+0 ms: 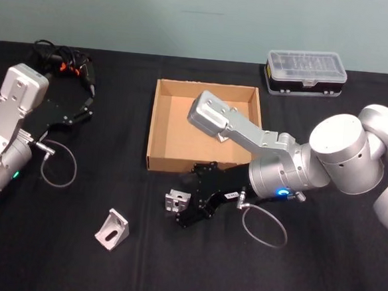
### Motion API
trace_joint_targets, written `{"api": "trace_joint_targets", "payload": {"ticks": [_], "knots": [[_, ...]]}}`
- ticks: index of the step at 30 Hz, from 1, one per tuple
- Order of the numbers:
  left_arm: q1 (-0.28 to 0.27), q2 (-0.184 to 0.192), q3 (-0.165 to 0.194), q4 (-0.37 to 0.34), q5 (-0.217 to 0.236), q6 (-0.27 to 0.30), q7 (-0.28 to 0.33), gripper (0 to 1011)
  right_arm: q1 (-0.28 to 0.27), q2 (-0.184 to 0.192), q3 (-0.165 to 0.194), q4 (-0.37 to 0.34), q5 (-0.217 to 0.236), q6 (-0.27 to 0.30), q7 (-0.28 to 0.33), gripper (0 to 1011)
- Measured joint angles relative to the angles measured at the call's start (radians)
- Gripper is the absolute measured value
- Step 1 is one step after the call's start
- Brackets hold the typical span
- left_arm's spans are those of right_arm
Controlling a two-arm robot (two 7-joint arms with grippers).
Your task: Use one hand to pick up the angle iron from the table and place it into the box.
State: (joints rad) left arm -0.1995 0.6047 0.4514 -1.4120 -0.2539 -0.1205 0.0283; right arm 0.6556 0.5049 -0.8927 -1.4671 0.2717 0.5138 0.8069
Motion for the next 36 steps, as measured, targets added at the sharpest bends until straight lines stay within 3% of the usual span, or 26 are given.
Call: {"api": "trace_joint_targets", "payload": {"ticks": [21,30,36], "knots": [[0.000,0.000,0.000,0.000,0.000,0.000,0.000,1000,0.012,-0.034,-0.033,0.033,0.003,0.042,-0.017,1004],[0.000,0.000,0.000,0.000,0.000,0.000,0.000,1000,0.011,-0.032,-0.032,0.032,0.003,0.041,-0.015,1004],[0.000,0.000,0.000,0.000,0.000,0.000,0.000,1000,0.010,-0.032,-0.030,0.031,0.003,0.039,-0.015,909]]}}
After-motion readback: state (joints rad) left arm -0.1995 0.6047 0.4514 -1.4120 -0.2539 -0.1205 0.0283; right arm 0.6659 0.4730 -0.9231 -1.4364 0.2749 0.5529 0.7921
